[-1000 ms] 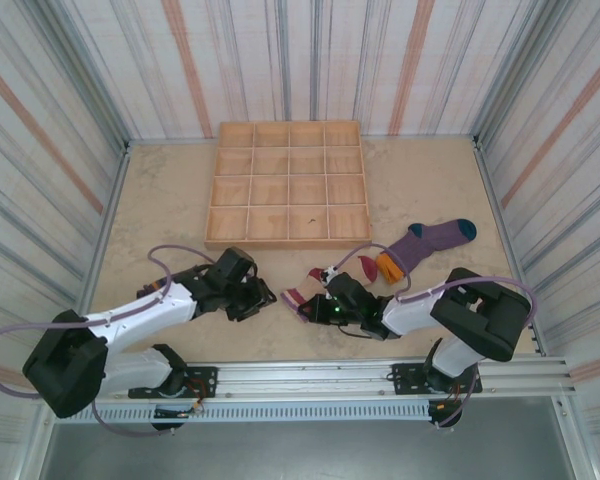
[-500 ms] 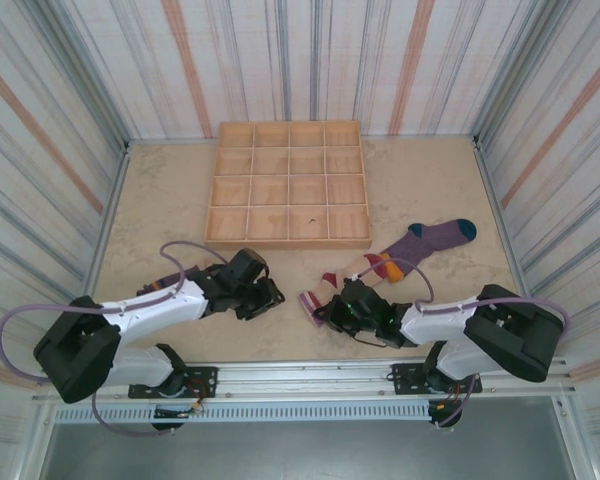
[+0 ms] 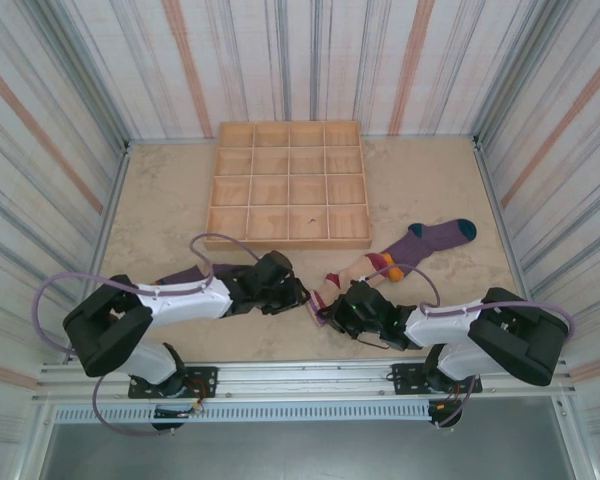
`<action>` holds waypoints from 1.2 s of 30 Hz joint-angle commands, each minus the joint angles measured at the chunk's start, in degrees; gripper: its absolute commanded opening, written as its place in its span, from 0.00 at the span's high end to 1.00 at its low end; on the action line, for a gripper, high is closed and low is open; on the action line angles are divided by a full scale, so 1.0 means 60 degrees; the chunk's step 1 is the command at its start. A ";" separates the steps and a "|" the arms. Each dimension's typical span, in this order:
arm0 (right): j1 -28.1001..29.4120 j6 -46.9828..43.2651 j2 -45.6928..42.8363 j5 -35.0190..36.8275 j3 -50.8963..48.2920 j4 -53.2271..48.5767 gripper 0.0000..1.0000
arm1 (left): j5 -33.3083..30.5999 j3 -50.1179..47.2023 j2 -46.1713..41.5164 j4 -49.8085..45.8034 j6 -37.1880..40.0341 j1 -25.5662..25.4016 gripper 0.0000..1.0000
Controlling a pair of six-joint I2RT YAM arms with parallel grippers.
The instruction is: Roll the socks
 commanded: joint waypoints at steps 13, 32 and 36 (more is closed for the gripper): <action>-0.0180 0.0250 0.0549 -0.0007 -0.0523 -0.1696 1.00 | -0.0510 0.0510 0.1272 0.0540 -0.0688 -0.0463 0.65; -0.0154 -0.4419 -0.0236 -0.0292 0.2399 -0.4362 0.41 | -0.1175 0.0394 -0.0571 -0.2822 0.0436 0.1285 1.00; 0.0190 -0.6030 0.0116 0.0190 0.3198 -0.4735 0.39 | -0.1005 -0.0201 -0.1556 -0.3364 0.0241 0.1703 1.00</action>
